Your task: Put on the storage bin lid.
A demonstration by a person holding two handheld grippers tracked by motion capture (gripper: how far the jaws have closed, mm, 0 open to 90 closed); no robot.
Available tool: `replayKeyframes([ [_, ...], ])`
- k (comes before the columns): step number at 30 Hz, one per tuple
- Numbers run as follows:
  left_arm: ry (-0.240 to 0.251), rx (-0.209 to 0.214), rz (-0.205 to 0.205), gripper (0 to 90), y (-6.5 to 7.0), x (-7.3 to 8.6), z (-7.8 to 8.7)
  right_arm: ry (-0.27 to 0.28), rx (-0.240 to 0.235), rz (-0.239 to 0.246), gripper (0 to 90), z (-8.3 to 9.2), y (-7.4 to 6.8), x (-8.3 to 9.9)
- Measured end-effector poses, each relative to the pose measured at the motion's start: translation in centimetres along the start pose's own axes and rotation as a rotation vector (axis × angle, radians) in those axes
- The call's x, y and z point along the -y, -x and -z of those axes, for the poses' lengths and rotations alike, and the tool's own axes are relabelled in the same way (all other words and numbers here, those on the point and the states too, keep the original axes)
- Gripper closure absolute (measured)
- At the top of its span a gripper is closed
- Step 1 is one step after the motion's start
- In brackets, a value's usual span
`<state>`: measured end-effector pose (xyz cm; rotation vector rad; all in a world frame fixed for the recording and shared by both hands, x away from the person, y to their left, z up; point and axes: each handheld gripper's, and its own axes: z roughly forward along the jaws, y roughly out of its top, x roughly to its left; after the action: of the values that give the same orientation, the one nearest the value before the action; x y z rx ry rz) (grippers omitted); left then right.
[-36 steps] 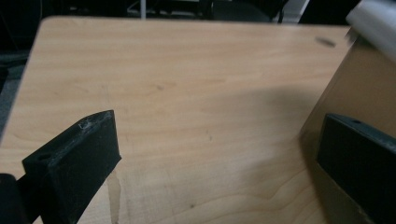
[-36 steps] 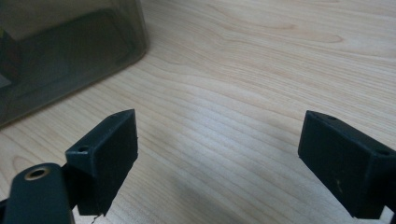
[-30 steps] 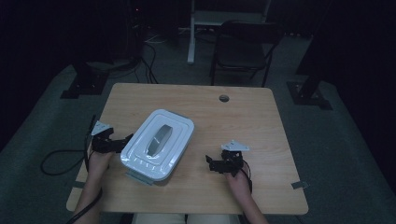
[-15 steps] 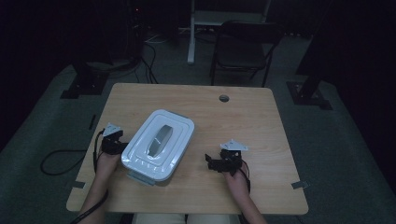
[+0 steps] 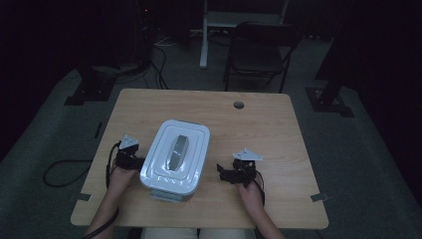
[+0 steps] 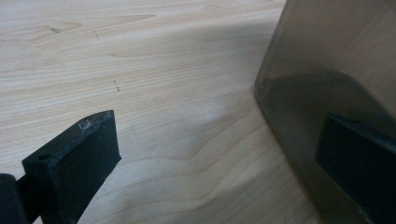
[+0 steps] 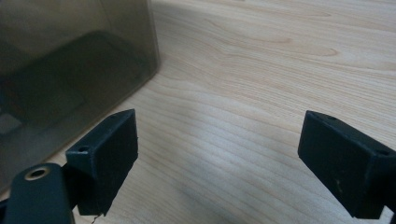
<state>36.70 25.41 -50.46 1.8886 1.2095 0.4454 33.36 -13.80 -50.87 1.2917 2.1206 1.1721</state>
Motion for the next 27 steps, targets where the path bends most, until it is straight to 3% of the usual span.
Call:
replayKeyframes([
  [6,-0.004,0.007,-0.007,0.5,1.0,0.1,-0.3,-0.008,0.013,-0.002,12.0,0.0,0.0,-0.1],
  [13,-0.023,0.027,-0.038,0.5,2.9,-0.1,-1.0,-0.007,-0.011,0.01,12.0,0.3,0.2,-0.1],
  [15,-0.028,0.041,-0.035,0.5,3.4,-0.2,-1.3,0.004,0.012,0.022,12.1,0.6,0.3,-0.2],
  [21,-0.037,0.064,-0.079,0.5,5.3,-0.6,-2.2,-0.007,-0.028,0.02,13.6,0.9,1.1,-0.3],
  [23,-0.035,0.06,-0.09,0.6,5.9,-0.7,-2.3,-0.019,-0.005,0.031,14.4,1.0,1.3,0.0],
  [27,-0.035,0.076,-0.097,0.6,7.0,-0.7,-2.7,-0.035,-0.015,-0.004,14.8,1.3,2.5,0.6],
])
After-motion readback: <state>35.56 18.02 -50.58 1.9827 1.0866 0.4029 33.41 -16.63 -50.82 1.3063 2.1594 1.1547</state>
